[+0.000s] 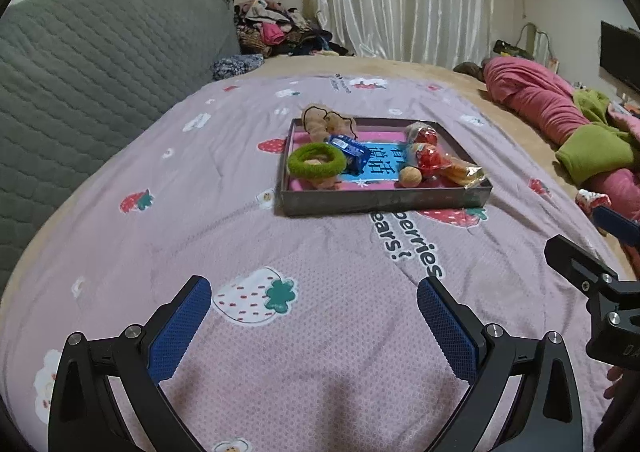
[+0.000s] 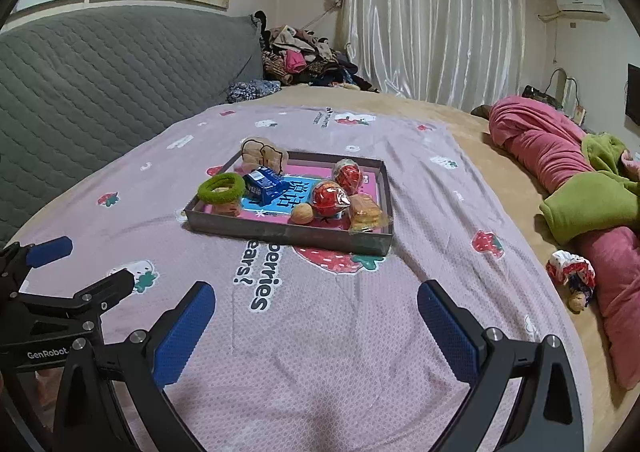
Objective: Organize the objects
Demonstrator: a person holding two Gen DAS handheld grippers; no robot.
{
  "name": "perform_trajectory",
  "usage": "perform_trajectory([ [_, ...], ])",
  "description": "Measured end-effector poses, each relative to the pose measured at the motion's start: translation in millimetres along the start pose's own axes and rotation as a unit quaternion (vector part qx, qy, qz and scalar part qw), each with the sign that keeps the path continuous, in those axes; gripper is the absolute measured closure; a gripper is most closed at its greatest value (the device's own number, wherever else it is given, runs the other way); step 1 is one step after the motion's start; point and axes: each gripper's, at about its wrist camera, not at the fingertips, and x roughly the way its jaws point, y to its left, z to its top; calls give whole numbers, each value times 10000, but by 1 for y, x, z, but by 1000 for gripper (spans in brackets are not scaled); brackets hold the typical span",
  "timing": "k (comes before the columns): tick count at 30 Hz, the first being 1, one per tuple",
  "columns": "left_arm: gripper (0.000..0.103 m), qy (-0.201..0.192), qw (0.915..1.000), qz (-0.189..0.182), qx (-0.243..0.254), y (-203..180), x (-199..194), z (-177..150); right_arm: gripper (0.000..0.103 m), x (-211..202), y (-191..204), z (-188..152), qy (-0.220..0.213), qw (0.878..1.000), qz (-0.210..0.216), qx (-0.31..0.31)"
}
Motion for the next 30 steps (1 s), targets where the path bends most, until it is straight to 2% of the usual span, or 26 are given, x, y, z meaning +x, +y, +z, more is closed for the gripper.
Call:
perform_trajectory([
  [18, 0, 77, 9999, -54, -123, 9, 13, -13, 1, 17, 1, -20, 155, 9999, -72, 16],
  [25, 0, 23, 9999, 134, 31, 5, 15, -17, 1, 28, 0, -29, 279, 9995, -99, 81],
  [30, 0, 38, 10000, 85, 20, 6, 18, -20, 1, 31, 1, -34, 291, 9995, -100, 96],
])
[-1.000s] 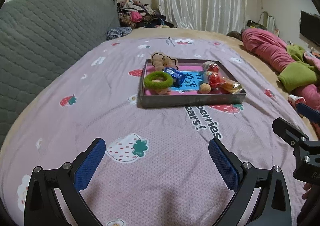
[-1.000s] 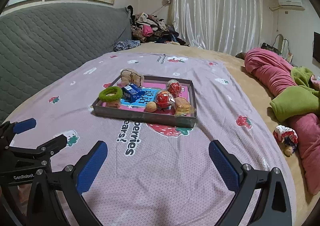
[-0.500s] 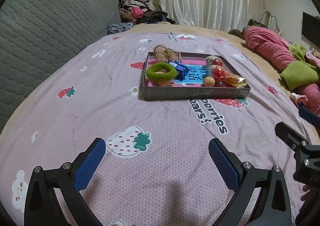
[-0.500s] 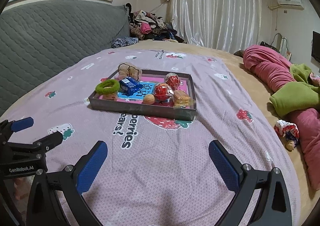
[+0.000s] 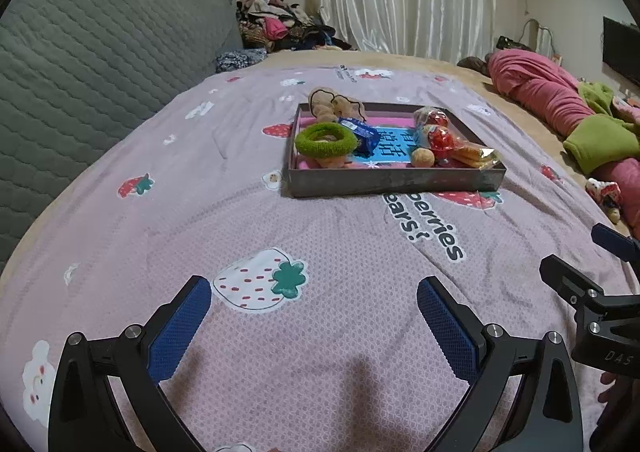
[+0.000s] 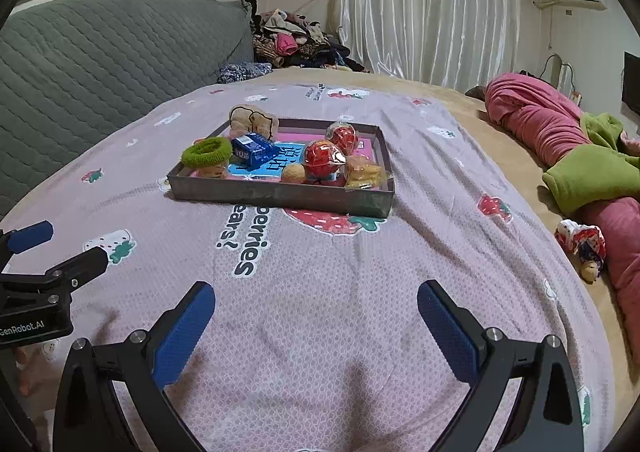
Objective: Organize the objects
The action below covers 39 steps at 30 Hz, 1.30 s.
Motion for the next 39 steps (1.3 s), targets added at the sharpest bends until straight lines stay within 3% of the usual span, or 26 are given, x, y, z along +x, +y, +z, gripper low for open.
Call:
perform_trajectory([
  [20, 0, -16, 9998, -165, -61, 1, 13, -11, 1, 9, -1, -13, 77, 10000, -30, 35],
  [25, 0, 68, 10000, 45, 24, 1, 19, -14, 1, 13, -2, -17, 127, 9999, -20, 79],
  [39, 0, 42, 9999, 104, 56, 1, 25, -16, 1, 20, 0, -19, 235, 9997, 1, 30],
])
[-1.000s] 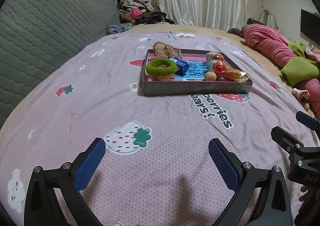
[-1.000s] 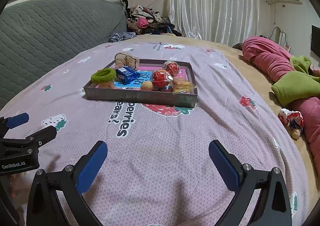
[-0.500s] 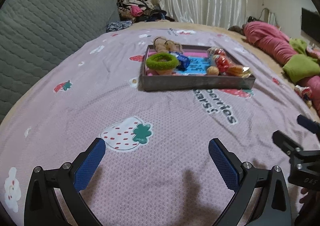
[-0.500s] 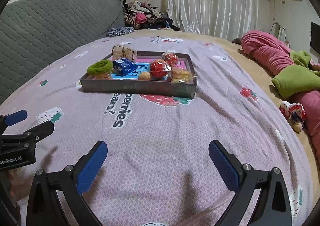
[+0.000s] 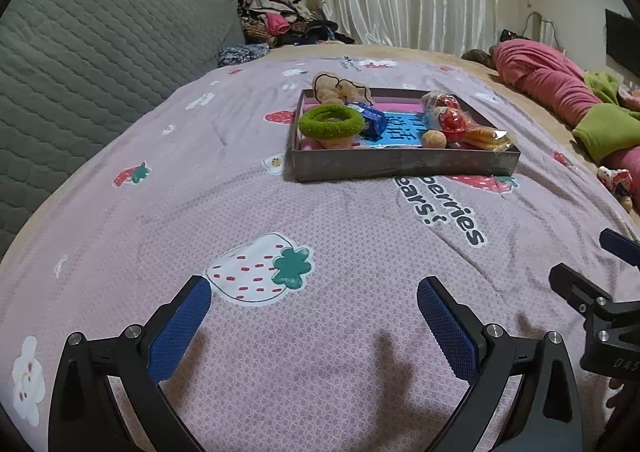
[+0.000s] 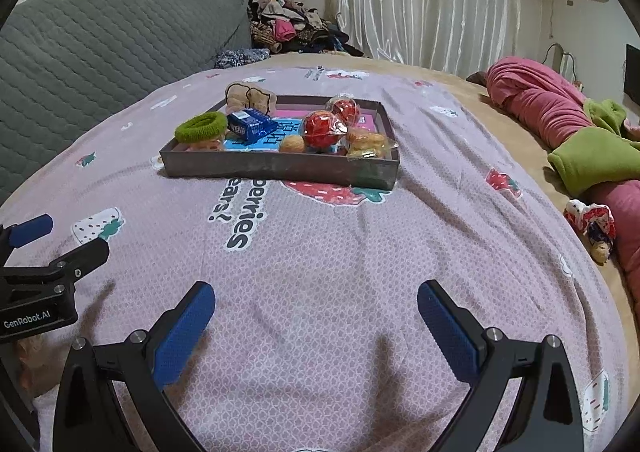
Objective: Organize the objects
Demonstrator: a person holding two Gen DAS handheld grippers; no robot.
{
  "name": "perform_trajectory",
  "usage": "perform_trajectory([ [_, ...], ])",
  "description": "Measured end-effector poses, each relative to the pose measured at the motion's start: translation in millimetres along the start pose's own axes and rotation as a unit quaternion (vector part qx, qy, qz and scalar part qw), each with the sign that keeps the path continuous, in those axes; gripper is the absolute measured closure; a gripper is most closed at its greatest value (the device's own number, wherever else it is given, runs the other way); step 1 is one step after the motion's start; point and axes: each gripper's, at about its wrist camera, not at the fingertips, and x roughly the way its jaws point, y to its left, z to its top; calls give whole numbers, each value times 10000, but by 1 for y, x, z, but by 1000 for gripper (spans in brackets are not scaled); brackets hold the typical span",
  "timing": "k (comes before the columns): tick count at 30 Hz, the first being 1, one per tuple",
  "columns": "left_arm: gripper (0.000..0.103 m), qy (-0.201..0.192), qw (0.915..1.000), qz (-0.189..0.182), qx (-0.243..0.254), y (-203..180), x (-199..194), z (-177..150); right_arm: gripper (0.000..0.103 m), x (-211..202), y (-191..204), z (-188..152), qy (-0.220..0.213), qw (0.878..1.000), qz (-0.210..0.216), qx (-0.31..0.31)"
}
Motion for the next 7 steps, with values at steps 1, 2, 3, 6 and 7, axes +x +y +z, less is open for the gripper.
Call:
perform_trajectory([
  [1, 0, 26, 10000, -37, -8, 0, 1, -1, 1, 0, 0, 0, 3, 10000, -16, -10],
  [2, 0, 35, 10000, -58, -9, 0, 2, -1, 1, 1, 0, -1, 2, 10000, -14, -16],
  [3, 0, 39, 10000, -49, -13, 0, 3, -2, 1, 1, 0, -1, 6, 10000, -19, -16],
  [6, 0, 14, 9999, -101, -25, 0, 3, -3, 1, 1, -1, -1, 15, 10000, -16, 0],
  [7, 0, 3, 9999, -132, -46, 1, 3, -4, 1, 2, 0, -1, 18, 10000, -21, 2],
])
